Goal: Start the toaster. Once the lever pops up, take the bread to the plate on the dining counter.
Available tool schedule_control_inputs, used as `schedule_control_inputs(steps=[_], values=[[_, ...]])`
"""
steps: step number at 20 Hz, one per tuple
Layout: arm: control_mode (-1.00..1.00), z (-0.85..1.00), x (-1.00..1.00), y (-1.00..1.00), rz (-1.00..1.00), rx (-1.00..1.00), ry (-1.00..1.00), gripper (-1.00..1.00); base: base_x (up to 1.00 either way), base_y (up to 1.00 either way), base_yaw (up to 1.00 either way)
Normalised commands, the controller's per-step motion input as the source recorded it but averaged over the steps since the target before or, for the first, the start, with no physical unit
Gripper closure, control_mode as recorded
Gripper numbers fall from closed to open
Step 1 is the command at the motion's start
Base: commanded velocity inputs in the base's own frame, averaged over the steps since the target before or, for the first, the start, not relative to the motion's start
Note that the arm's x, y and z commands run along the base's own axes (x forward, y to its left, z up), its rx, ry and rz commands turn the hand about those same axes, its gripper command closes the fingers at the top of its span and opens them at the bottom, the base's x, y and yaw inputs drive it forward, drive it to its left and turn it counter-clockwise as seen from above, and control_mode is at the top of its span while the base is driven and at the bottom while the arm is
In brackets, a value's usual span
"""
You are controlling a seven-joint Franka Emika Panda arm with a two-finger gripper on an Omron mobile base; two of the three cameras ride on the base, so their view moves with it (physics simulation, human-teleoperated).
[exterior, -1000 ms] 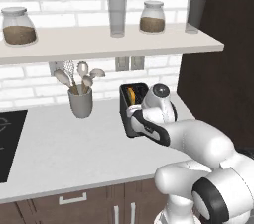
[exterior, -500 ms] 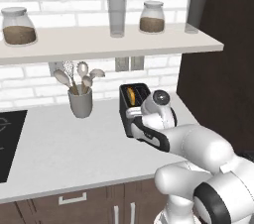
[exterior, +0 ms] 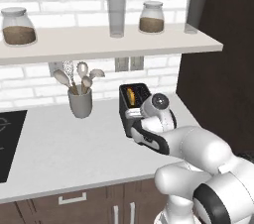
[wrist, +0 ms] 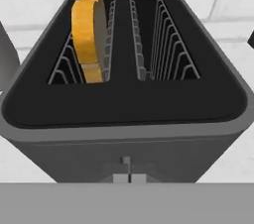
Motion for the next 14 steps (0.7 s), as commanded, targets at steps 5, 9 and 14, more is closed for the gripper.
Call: schedule_control_inputs(steps=[5, 9, 14], values=[[-1.00, -1.00, -0.15, 0.00, -0.12, 0.00, 0.00, 1.00, 0.00, 0.00, 0.00], [-1.00, -1.00, -0.06, 0.00, -0.14, 0.00, 0.03, 1.00, 0.00, 0.00, 0.00], [-1.00, -0.85, -0.06, 0.00, -0.13, 0.00, 0.02, 1.00, 0.00, 0.00, 0.00]])
